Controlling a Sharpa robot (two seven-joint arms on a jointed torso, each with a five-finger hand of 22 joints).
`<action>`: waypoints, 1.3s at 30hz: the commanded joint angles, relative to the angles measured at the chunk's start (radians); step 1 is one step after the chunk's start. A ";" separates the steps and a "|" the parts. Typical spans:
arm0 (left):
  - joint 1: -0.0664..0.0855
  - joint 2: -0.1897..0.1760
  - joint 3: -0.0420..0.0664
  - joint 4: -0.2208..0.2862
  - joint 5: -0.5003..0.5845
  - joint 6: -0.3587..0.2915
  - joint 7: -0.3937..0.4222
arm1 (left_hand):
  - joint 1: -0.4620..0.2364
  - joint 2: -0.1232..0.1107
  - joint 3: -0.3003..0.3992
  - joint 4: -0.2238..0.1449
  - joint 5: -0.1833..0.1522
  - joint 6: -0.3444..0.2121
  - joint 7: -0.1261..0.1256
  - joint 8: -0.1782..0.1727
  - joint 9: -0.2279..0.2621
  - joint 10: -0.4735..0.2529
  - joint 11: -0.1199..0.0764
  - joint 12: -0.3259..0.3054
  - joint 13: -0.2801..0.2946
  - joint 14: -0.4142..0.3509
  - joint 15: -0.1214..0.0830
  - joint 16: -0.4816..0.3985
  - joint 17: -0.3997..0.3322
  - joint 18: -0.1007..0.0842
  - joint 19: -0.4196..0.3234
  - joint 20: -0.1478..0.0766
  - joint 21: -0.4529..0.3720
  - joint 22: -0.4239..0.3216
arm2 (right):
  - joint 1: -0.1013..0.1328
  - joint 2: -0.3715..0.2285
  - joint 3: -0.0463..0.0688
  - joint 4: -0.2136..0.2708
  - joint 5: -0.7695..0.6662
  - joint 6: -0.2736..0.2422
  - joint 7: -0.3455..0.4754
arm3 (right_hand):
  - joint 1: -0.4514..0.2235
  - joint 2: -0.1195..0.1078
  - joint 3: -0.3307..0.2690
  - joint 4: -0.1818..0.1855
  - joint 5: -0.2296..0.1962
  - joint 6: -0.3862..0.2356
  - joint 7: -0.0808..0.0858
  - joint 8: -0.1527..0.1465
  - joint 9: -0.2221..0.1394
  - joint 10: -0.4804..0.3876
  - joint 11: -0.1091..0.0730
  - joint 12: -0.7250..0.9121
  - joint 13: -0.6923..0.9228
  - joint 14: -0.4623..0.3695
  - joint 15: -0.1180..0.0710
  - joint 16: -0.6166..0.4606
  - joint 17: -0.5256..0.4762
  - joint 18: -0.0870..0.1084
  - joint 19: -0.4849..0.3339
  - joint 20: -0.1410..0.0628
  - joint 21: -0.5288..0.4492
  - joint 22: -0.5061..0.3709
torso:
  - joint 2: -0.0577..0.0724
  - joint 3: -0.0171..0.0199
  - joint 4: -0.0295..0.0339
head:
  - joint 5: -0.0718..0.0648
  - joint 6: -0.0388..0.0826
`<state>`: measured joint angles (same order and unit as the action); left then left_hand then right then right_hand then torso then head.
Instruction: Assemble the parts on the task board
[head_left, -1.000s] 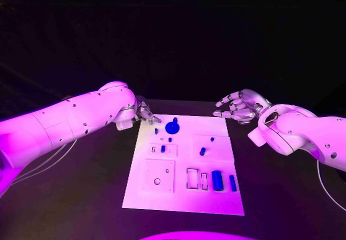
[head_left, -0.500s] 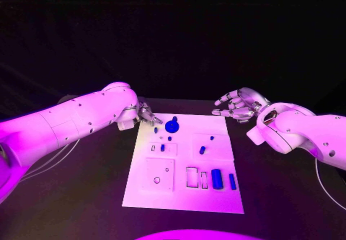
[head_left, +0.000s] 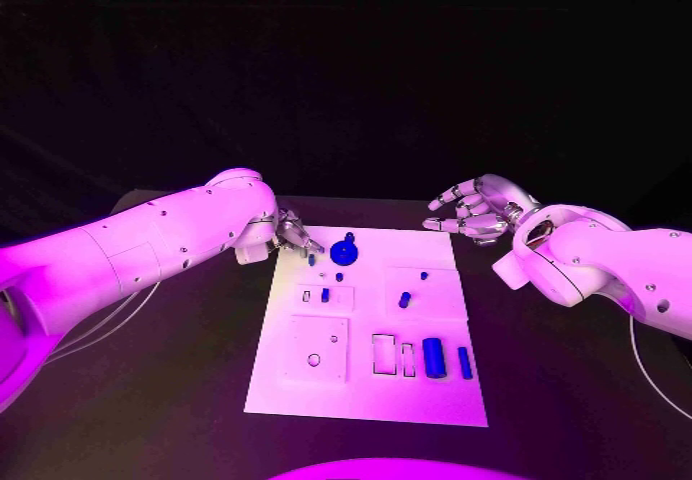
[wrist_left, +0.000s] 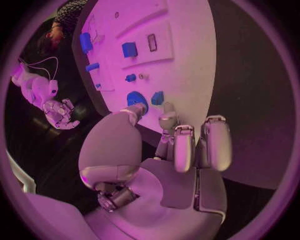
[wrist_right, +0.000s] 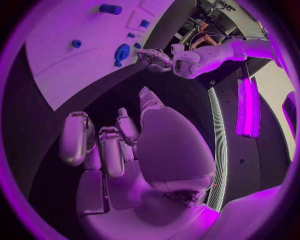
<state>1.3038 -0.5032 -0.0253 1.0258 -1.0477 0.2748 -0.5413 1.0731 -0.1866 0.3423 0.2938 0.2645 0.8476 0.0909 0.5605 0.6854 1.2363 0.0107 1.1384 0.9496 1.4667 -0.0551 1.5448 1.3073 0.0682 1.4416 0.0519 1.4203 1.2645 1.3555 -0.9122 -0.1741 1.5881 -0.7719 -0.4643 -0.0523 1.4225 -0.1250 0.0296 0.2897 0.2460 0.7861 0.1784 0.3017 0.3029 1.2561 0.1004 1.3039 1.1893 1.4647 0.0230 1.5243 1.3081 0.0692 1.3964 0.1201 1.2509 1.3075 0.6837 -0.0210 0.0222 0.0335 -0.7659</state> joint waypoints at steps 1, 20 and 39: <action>0.000 0.003 0.000 -0.001 0.008 0.020 0.011 | 0.003 0.008 -0.004 -0.003 -0.002 0.009 -0.001 -0.003 -0.002 0.002 0.003 0.006 0.002 0.093 0.006 0.004 0.228 -0.005 0.003 0.007 0.002 0.001 | -0.001 0.001 0.000 0.000 -0.007 0.002 0.010 | -0.008 0.003 -0.001 0.000 -0.003 0.001 -0.002 0.006 -0.001 -0.002 -0.008 0.004 -0.001 0.074 -0.006 -0.003 0.131 0.011 -0.008 0.000 -0.007 0.015 | 0.000 0.0001 0.0004 | -0.001 -0.001; -0.001 0.003 -0.001 0.003 0.016 0.040 0.018 | 0.066 0.021 0.001 -0.006 0.000 0.040 -0.010 0.008 0.000 0.013 -0.004 0.023 0.018 0.093 0.001 0.004 0.228 -0.006 0.004 0.004 0.004 0.006 | -0.001 0.004 0.000 -0.003 -0.007 0.003 0.011 | -0.008 0.004 0.000 0.000 -0.002 0.001 -0.002 0.007 -0.002 -0.001 -0.008 0.005 0.000 0.074 -0.006 -0.004 0.131 0.011 -0.008 0.000 -0.008 0.014 | 0.000 -0.0006 0.0001 | 0.002 -0.004; -0.001 0.003 -0.001 0.003 0.035 0.043 0.025 | 0.154 0.054 0.028 -0.016 -0.001 0.058 -0.027 0.028 0.017 0.027 -0.019 0.034 0.029 0.093 -0.011 0.005 0.229 -0.007 0.004 -0.007 0.006 0.011 | -0.001 0.006 0.000 -0.004 -0.009 0.000 0.010 | -0.008 0.005 0.001 0.000 -0.002 0.001 -0.002 0.008 -0.002 -0.001 -0.008 0.005 0.000 0.074 -0.006 -0.004 0.129 0.011 -0.009 0.000 -0.009 0.013 | 0.000 -0.0006 0.0003 | 0.001 -0.009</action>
<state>1.3030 -0.5022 -0.0262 1.0269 -1.0292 0.2989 -0.5303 1.2212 -0.1333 0.3661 0.2776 0.2646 0.9004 0.0667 0.5851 0.7012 1.2590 -0.0040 1.1676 0.9788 1.4635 -0.0593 1.5448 1.3073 0.0683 1.4453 0.0480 1.4203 1.2751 1.3554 -0.9069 -0.1741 1.5835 -0.7724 -0.4653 -0.0519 1.4225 -0.1250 0.0296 0.2897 0.2460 0.7861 0.1784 0.3056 0.3020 1.2561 0.1003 1.3039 1.1895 1.4647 0.0230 1.5243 1.3077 0.0692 1.3964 0.1201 1.2450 1.3079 0.6836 -0.0214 0.0224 0.0344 -0.7732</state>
